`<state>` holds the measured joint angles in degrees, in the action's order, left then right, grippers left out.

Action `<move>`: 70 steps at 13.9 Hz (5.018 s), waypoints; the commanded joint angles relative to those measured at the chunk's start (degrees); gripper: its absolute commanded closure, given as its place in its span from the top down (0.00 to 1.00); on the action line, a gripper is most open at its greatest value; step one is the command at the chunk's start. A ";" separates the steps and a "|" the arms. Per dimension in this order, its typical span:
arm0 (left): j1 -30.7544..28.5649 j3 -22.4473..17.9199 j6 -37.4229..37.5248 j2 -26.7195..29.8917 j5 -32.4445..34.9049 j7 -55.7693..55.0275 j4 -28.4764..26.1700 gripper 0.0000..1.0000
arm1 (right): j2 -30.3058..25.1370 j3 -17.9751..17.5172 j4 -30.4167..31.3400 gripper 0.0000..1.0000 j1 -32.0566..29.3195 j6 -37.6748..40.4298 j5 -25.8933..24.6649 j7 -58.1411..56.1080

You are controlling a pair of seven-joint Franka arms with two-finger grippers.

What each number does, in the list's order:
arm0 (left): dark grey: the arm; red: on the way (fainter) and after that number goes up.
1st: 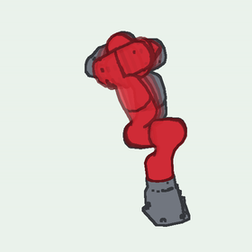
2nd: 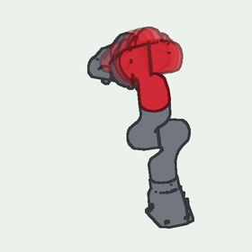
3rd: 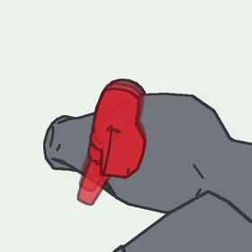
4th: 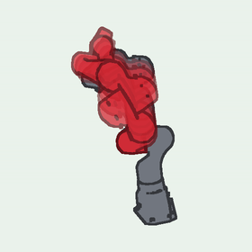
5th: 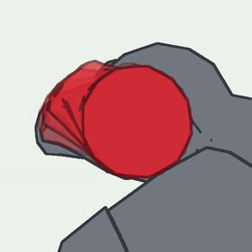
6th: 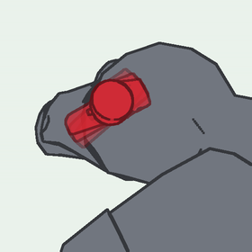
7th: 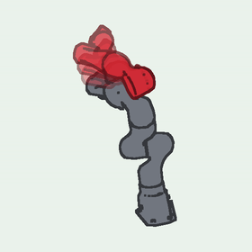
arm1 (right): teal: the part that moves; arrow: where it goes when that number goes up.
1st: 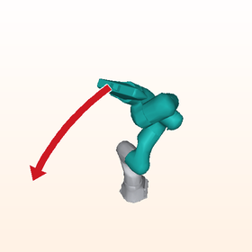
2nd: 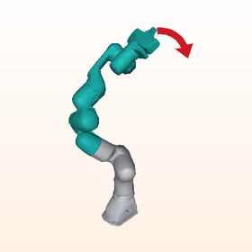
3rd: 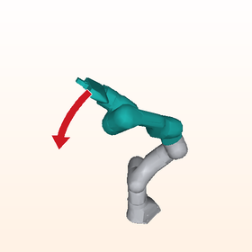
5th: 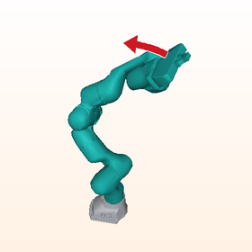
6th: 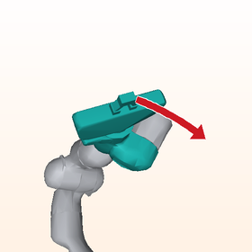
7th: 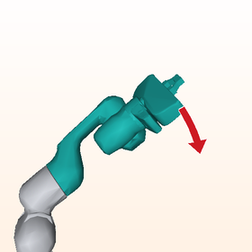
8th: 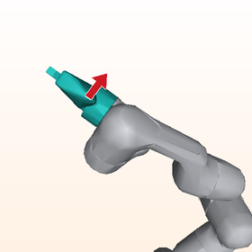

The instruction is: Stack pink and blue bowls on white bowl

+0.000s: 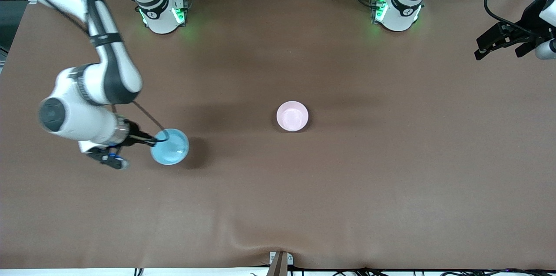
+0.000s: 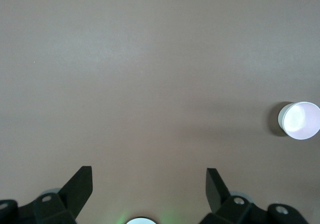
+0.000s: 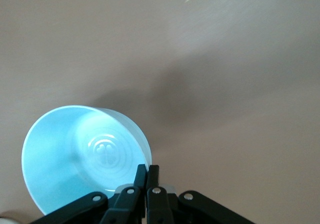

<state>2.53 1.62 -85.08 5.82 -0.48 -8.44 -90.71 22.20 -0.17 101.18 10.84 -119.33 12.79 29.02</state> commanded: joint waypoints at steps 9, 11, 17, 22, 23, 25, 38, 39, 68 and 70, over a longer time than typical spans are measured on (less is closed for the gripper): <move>-0.15 -0.30 0.71 1.22 -0.93 1.15 -0.43 1.00 | 3.64 0.78 -0.81 0.00 21.05 -16.46 5.40 27.83; -0.15 -0.22 0.80 1.22 -0.93 1.15 -0.43 1.00 | 3.64 0.78 -0.37 0.00 23.95 -16.46 5.31 29.59; -0.15 -0.13 0.80 1.74 -0.93 0.97 -0.52 1.00 | 6.54 1.05 0.07 0.00 31.78 -17.51 4.53 33.98; -0.15 -0.13 0.88 1.74 -0.93 0.97 -0.52 1.00 | 7.68 0.96 -0.11 0.00 34.34 -18.48 1.71 38.65; -0.15 -0.13 0.89 1.74 -0.93 0.97 -0.52 1.00 | 7.86 1.04 -0.11 0.00 34.86 -18.66 1.62 38.65; -0.15 -0.13 0.89 1.83 -0.93 0.97 -0.61 1.00 | 9.00 1.05 -0.11 0.00 34.86 -19.97 1.53 38.65; -0.24 -0.31 1.76 2.71 -0.93 1.15 -0.78 1.00 | 8.56 2.70 -6.84 1.00 33.82 -12.99 1.27 41.03; -0.24 -0.30 1.76 2.71 -1.01 1.06 -0.78 1.00 | 8.56 4.46 -11.83 1.00 32.85 -6.42 1.36 40.68; -0.06 0.31 4.31 5.26 -0.93 1.15 -1.22 1.00 | -25.42 -2.91 -10.24 1.00 -13.39 31.89 -11.74 -19.26; -0.15 0.31 4.31 5.35 -0.93 1.23 -1.05 1.00 | -27.82 -2.56 -7.58 1.00 -13.13 31.26 -11.74 -20.58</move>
<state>2.73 1.91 -81.06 9.50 -0.48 -8.44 -90.84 -0.22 -1.40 86.28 -1.03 -85.41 2.08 10.28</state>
